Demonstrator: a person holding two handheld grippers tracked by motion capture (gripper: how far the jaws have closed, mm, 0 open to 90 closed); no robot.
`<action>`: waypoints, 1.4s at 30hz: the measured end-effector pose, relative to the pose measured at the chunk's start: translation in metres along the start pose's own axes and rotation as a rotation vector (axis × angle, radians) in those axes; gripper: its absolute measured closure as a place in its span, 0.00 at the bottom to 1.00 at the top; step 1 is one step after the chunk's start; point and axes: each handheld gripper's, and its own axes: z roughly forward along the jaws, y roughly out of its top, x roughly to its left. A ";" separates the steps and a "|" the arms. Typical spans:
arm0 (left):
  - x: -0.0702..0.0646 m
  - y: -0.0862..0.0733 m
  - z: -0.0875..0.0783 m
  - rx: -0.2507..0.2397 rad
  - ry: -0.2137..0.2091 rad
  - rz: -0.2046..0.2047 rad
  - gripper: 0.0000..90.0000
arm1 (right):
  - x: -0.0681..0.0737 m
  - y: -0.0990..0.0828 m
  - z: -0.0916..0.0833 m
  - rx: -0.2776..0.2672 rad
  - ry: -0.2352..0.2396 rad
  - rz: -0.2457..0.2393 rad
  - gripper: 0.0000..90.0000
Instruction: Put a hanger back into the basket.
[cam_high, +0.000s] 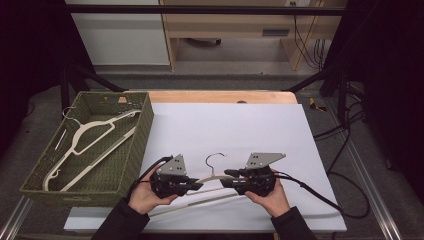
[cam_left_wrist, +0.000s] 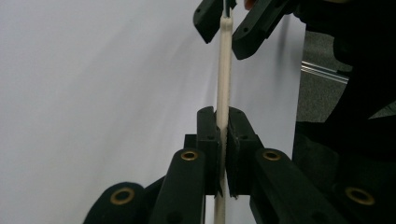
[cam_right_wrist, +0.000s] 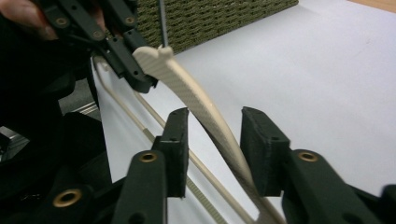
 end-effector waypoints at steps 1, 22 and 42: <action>-0.001 0.000 0.000 -0.001 -0.003 0.002 0.95 | 0.000 0.000 -0.001 -0.004 -0.006 -0.003 0.66; 0.005 0.025 -0.060 -0.102 0.157 -0.040 0.96 | -0.015 -0.018 -0.077 -0.224 -0.307 0.075 0.08; 0.049 0.031 -0.154 -0.125 0.245 -0.067 0.96 | -0.023 -0.032 -0.101 -0.251 -0.394 0.128 0.05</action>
